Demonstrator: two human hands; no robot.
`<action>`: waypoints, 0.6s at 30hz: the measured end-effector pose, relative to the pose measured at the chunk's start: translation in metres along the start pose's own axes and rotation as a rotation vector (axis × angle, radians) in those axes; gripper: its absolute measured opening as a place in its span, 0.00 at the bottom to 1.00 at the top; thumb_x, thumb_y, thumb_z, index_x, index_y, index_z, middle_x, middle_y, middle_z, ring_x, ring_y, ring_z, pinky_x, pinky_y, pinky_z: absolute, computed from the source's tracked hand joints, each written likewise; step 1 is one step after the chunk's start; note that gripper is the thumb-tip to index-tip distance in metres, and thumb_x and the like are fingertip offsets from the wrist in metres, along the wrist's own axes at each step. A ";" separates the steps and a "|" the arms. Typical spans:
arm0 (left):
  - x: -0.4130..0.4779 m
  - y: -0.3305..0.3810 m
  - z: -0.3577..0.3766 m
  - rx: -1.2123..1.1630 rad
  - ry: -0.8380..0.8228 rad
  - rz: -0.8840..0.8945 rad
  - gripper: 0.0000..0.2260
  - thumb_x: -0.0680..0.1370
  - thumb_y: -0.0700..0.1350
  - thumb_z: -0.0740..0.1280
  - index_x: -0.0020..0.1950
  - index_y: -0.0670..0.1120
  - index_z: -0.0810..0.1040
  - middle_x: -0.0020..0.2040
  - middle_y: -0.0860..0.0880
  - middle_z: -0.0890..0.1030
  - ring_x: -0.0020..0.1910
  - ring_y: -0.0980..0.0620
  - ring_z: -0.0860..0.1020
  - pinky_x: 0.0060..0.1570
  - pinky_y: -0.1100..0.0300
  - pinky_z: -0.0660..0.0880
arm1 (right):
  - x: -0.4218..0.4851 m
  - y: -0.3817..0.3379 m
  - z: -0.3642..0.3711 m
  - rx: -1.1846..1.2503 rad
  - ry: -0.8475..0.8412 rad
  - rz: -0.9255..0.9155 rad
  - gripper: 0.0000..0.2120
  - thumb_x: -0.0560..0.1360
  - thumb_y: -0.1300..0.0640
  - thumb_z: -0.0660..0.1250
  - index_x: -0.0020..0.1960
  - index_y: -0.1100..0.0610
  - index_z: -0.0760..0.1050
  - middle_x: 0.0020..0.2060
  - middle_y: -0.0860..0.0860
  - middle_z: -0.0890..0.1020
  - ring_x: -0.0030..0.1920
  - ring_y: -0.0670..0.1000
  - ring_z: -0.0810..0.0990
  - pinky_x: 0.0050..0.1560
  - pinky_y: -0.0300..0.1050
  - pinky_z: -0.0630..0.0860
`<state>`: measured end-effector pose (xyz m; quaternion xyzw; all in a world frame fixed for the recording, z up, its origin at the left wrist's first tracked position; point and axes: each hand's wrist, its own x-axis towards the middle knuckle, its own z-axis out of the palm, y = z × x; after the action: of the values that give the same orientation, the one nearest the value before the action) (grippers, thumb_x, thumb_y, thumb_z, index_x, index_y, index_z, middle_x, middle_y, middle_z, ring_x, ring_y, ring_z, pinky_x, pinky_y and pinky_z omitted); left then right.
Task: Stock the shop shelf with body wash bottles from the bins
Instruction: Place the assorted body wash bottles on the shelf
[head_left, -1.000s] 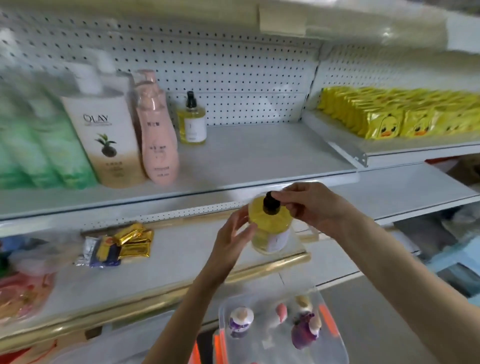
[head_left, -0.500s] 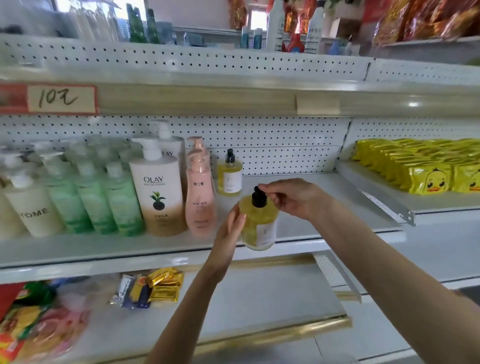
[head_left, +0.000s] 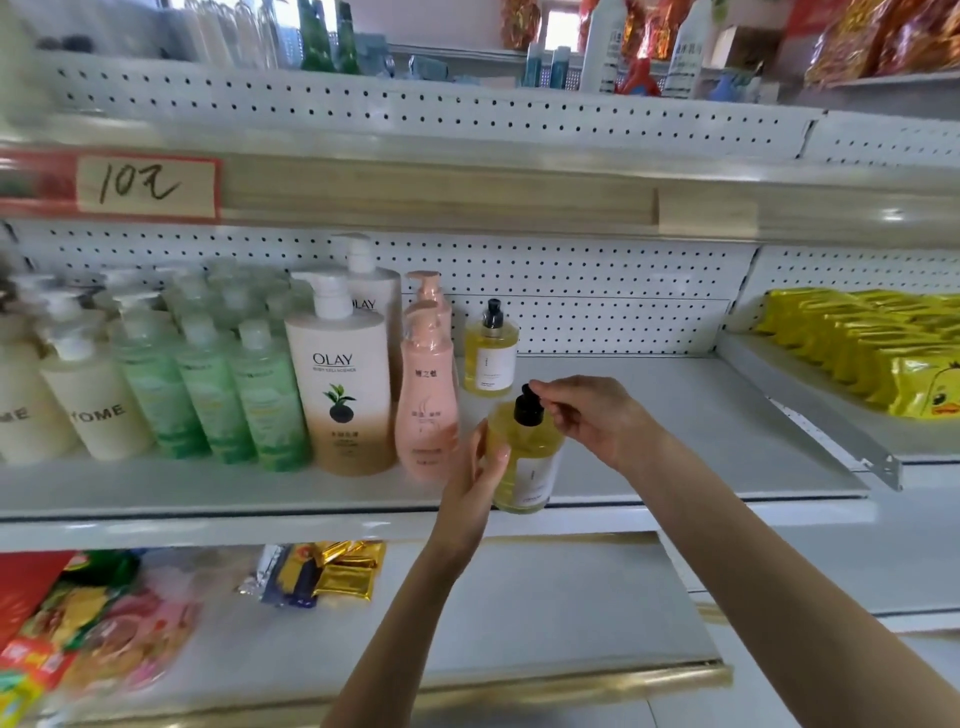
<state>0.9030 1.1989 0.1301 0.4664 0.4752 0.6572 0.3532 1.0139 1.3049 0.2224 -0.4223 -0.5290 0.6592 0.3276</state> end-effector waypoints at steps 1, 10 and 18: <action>-0.002 -0.004 0.001 -0.004 0.049 0.004 0.13 0.81 0.44 0.58 0.66 0.48 0.71 0.57 0.60 0.79 0.59 0.65 0.75 0.51 0.71 0.73 | 0.000 0.002 -0.001 -0.016 -0.016 -0.043 0.06 0.70 0.64 0.74 0.41 0.63 0.77 0.30 0.53 0.78 0.29 0.46 0.74 0.36 0.36 0.76; -0.019 -0.022 0.002 0.073 0.165 -0.049 0.15 0.82 0.49 0.60 0.69 0.50 0.73 0.65 0.55 0.77 0.65 0.59 0.73 0.64 0.60 0.71 | 0.002 0.021 -0.034 -0.488 -0.053 -0.360 0.20 0.69 0.57 0.76 0.59 0.53 0.76 0.51 0.48 0.80 0.51 0.45 0.78 0.49 0.35 0.74; -0.014 -0.023 -0.007 0.170 0.169 -0.077 0.14 0.82 0.50 0.59 0.66 0.54 0.74 0.60 0.61 0.78 0.60 0.67 0.73 0.58 0.69 0.71 | 0.020 0.076 -0.033 -0.470 -0.334 -0.223 0.36 0.67 0.62 0.77 0.68 0.48 0.65 0.58 0.46 0.80 0.58 0.44 0.78 0.56 0.38 0.76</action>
<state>0.9015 1.1905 0.1037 0.4192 0.5747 0.6375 0.2960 1.0365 1.3195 0.1417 -0.3117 -0.7566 0.5390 0.1998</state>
